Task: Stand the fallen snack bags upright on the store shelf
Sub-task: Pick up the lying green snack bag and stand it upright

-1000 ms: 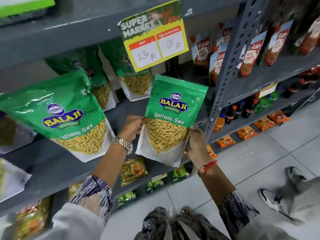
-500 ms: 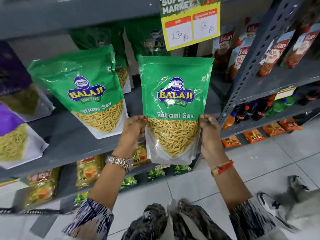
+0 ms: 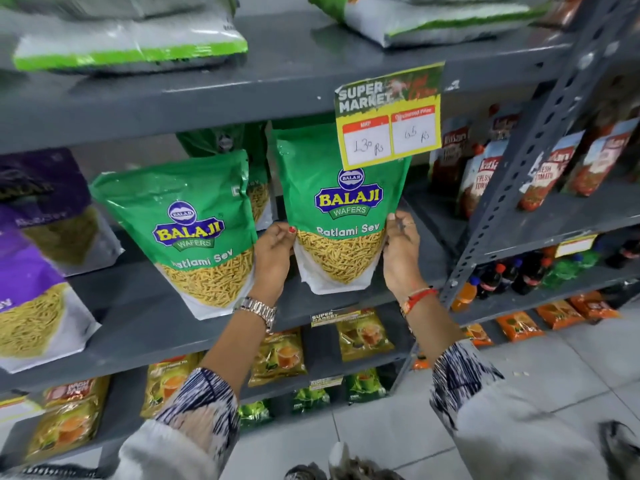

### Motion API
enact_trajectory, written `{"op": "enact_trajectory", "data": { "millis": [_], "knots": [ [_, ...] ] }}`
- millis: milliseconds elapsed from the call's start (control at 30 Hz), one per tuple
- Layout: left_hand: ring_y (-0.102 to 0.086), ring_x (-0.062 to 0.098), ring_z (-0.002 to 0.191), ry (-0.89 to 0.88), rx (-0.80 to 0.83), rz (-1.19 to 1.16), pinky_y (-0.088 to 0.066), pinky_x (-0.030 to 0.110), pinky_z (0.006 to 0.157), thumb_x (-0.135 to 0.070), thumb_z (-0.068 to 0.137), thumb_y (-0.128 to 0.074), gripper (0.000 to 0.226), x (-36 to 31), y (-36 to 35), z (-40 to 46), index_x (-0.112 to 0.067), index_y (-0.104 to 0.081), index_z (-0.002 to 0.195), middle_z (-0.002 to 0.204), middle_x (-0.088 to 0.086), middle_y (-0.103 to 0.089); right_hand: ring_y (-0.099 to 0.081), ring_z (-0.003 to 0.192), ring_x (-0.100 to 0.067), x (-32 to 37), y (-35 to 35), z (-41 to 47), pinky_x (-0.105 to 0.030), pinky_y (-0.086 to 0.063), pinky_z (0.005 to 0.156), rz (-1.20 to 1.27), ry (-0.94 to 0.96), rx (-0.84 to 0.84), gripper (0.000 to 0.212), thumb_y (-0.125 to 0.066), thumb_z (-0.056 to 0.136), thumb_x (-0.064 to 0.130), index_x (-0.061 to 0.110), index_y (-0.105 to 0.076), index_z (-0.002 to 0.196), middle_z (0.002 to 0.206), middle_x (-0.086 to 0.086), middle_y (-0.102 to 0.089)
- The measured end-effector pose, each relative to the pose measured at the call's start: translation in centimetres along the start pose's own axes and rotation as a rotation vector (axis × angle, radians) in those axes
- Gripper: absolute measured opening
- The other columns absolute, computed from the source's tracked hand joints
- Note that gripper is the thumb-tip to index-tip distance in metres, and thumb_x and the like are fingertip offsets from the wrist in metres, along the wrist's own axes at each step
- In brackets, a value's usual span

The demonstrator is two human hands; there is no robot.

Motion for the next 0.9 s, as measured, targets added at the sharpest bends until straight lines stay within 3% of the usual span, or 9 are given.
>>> {"op": "enact_trajectory", "data": {
  "millis": [167,300,400,467,533,667,767,900],
  "knots": [
    [-0.049,0.024,0.092,0.015,0.000,-0.018,-0.042,0.045,0.092,0.001,0.092,-0.044,0.026,2.0,-0.3,0.6,-0.019,-0.051,0.077,0.079,0.002,-0.056,-0.062,0.065,0.005,-1.6,0.3,0.6,-0.013,-0.050,0.060,-0.038,0.010,0.069,0.020,-0.037,0.100,0.012,0.018,-0.052,0.087,0.084,0.001,-0.060],
    [-0.055,0.019,0.088,-0.012,0.058,-0.046,-0.042,0.047,0.097,-0.003,0.093,-0.044,0.020,3.4,-0.1,0.5,-0.020,-0.053,0.086,0.086,0.002,-0.059,-0.065,0.077,0.002,-2.8,0.6,1.1,-0.015,-0.053,0.067,-0.111,-0.018,0.116,0.017,-0.037,0.100,0.020,0.022,-0.052,0.094,0.094,0.003,-0.064],
    [-0.059,0.004,0.101,0.035,0.172,-0.050,-0.041,0.037,0.103,-0.023,0.095,-0.044,0.017,3.9,-1.3,0.7,-0.032,-0.055,0.105,0.108,-0.009,-0.063,-0.066,0.079,0.006,-3.5,0.5,1.3,-0.011,-0.052,0.066,-0.128,-0.072,0.135,0.015,-0.037,0.100,0.029,0.026,-0.052,0.102,0.099,0.008,-0.065],
    [-0.056,0.007,0.114,0.114,0.265,-0.023,-0.037,0.040,0.109,-0.037,0.095,-0.038,0.022,4.8,-2.3,0.6,-0.035,-0.053,0.111,0.121,-0.009,-0.060,-0.066,0.082,0.011,-4.2,0.5,1.2,-0.008,-0.051,0.064,-0.159,-0.120,0.139,0.026,-0.038,0.099,0.037,0.024,-0.053,0.115,0.106,0.011,-0.065],
    [-0.058,0.003,0.109,0.116,0.292,0.036,-0.037,0.044,0.110,-0.044,0.095,-0.034,0.024,5.3,-2.7,0.5,-0.037,-0.056,0.103,0.114,-0.015,-0.062,-0.065,0.088,0.010,-4.7,0.6,1.0,-0.008,-0.050,0.067,-0.186,-0.143,0.140,0.037,-0.037,0.098,0.043,0.022,-0.053,0.124,0.111,0.012,-0.064],
    [-0.061,-0.018,0.084,0.086,0.304,0.096,-0.045,0.034,0.099,-0.045,0.095,-0.032,0.027,5.5,-3.1,0.4,-0.042,-0.058,0.093,0.095,-0.027,-0.064,-0.066,0.098,-0.002,-4.5,0.9,1.1,-0.021,-0.052,0.083,-0.161,-0.133,0.116,0.031,-0.036,0.098,0.042,0.025,-0.058,0.113,0.111,0.005,-0.066],
    [-0.063,-0.016,0.084,0.076,0.334,0.082,-0.051,0.013,0.079,-0.042,0.096,-0.030,0.027,5.2,-3.7,0.1,-0.040,-0.057,0.098,0.097,-0.026,-0.064,-0.064,0.100,0.001,-4.3,1.6,1.3,-0.024,-0.050,0.087,-0.150,-0.127,0.091,0.032,-0.036,0.098,0.042,0.025,-0.054,0.118,0.113,0.008,-0.064],
    [-0.064,-0.015,0.083,0.091,0.325,0.079,-0.050,0.015,0.080,-0.040,0.097,-0.030,0.026,5.4,-3.8,0.0,-0.038,-0.056,0.097,0.099,-0.024,-0.062,-0.064,0.095,0.004,-4.6,1.9,1.2,-0.021,-0.050,0.083,-0.139,-0.132,0.076,0.038,-0.036,0.098,0.043,0.021,-0.052,0.125,0.110,0.011,-0.064]
  ]
}}
Point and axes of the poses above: each hand's wrist, its own z-axis towards the middle knuckle, its own y-axis out of the back of the hand, x = y × z, the point moved 7 cm from there along z, towards the middle knuckle
